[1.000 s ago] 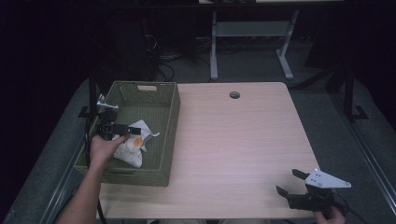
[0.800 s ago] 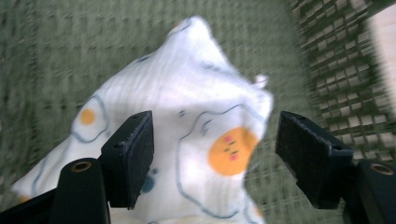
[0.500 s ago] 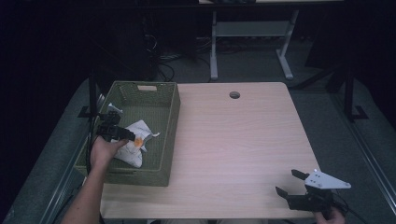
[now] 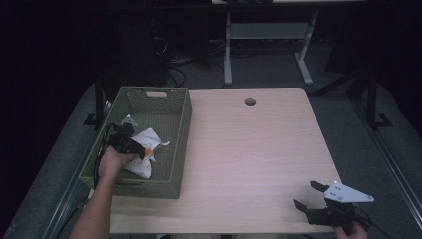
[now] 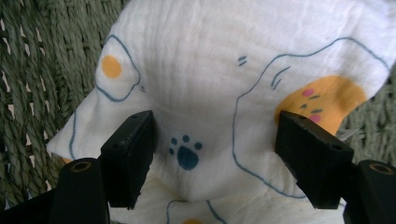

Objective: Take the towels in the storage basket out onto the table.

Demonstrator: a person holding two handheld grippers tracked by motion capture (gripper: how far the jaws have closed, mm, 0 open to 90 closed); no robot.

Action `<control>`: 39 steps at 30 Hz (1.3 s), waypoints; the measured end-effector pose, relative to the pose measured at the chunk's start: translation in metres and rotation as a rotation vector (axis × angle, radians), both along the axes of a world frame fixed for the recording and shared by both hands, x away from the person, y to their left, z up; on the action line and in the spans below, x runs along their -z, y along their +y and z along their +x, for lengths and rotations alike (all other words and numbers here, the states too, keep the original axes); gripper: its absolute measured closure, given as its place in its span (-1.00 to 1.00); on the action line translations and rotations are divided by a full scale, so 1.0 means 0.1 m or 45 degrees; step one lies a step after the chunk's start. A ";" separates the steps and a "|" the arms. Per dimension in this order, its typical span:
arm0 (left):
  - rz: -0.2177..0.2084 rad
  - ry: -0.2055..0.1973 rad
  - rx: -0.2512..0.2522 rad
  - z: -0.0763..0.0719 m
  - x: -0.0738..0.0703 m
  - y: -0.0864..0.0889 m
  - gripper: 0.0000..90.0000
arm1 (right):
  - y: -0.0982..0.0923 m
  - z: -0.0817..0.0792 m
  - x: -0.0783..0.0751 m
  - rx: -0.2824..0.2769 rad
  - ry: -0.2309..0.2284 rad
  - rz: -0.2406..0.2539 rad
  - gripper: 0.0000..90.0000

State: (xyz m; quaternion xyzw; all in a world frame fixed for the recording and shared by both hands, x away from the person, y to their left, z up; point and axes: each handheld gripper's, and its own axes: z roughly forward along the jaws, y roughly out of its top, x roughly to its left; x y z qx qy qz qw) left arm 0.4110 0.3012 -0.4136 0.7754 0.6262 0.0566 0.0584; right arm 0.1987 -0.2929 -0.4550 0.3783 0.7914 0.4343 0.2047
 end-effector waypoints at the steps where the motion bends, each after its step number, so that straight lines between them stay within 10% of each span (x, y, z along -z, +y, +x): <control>1: 0.008 0.004 0.006 0.00 0.01 0.00 -0.36 | 0.01 0.00 0.00 0.004 0.007 0.008 -0.69; 22: 0.114 0.062 0.059 0.02 0.08 -0.02 0.38 | 0.03 0.00 0.00 -0.014 -0.009 -0.002 -0.69; 39: 0.058 -0.010 0.124 -0.02 -0.08 0.03 0.64 | 0.02 0.01 0.01 0.004 -0.007 -0.001 -0.69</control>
